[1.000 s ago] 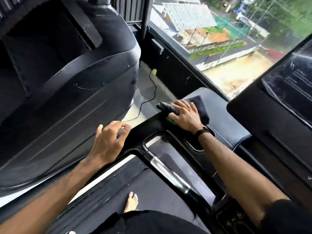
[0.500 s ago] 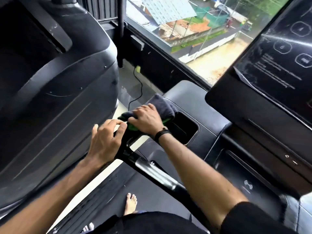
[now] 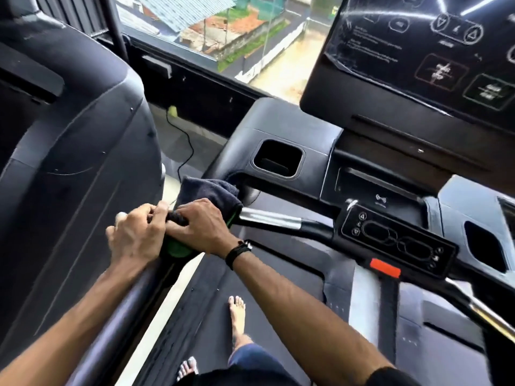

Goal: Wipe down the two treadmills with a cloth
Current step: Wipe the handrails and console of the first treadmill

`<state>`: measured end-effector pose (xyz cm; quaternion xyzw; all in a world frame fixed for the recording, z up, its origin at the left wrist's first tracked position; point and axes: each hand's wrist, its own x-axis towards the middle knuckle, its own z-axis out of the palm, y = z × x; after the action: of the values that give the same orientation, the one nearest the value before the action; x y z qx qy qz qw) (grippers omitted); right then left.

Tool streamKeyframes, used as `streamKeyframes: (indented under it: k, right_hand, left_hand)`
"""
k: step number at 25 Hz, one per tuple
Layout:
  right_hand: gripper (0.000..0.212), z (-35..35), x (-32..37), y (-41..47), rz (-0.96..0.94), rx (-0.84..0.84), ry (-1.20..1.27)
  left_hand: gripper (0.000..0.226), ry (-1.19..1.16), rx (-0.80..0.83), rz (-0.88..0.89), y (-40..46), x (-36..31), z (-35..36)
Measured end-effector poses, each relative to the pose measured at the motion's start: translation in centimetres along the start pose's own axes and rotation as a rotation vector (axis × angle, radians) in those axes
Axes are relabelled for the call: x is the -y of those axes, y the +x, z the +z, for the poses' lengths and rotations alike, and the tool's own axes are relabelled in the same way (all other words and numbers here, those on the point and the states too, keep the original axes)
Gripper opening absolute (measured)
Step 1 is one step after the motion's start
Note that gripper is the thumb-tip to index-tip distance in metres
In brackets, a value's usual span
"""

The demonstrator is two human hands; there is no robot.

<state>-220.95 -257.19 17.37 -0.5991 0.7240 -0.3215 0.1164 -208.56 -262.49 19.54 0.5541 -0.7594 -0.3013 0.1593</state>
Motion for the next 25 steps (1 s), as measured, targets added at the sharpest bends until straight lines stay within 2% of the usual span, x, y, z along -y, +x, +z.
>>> streamKeyframes:
  k: [4, 8, 11, 15, 20, 22, 25]
  right_hand:
    - [0.042, -1.4, -0.1, -2.0, 0.222, -0.03, 0.245]
    - [0.041, -2.6, -0.1, -3.5, 0.38, -0.054, 0.266]
    - [0.041, -3.8, 0.2, -5.1, 0.467, -0.063, 0.317]
    - [0.04, -5.8, 0.0, -7.6, 0.478, -0.101, 0.351]
    - [0.042, -8.9, -0.5, -11.6, 0.536, -0.215, 0.463]
    - [0.045, -10.2, -0.6, -13.4, 0.543, -0.221, 0.513]
    - [0.039, -12.1, -0.2, -15.7, 0.508, -0.185, 0.528]
  left_hand:
    - [0.053, -0.083, 0.022, 0.06, -1.1, 1.1, -0.6]
    - [0.044, -0.21, 0.042, 0.11, -2.4, 0.6, -0.8]
    - [0.035, -0.495, 0.229, 0.026, -3.4, -0.7, -0.6]
    - [0.037, -0.863, 0.68, -0.3, -4.8, -3.1, 0.5]
    - [0.052, -0.781, 1.082, -0.498, -6.6, -5.7, 2.7]
    - [0.043, -0.876, 1.127, -0.545, -7.8, -7.5, 3.6]
    - [0.027, -0.893, 1.047, -0.428, -8.5, -9.9, 4.7]
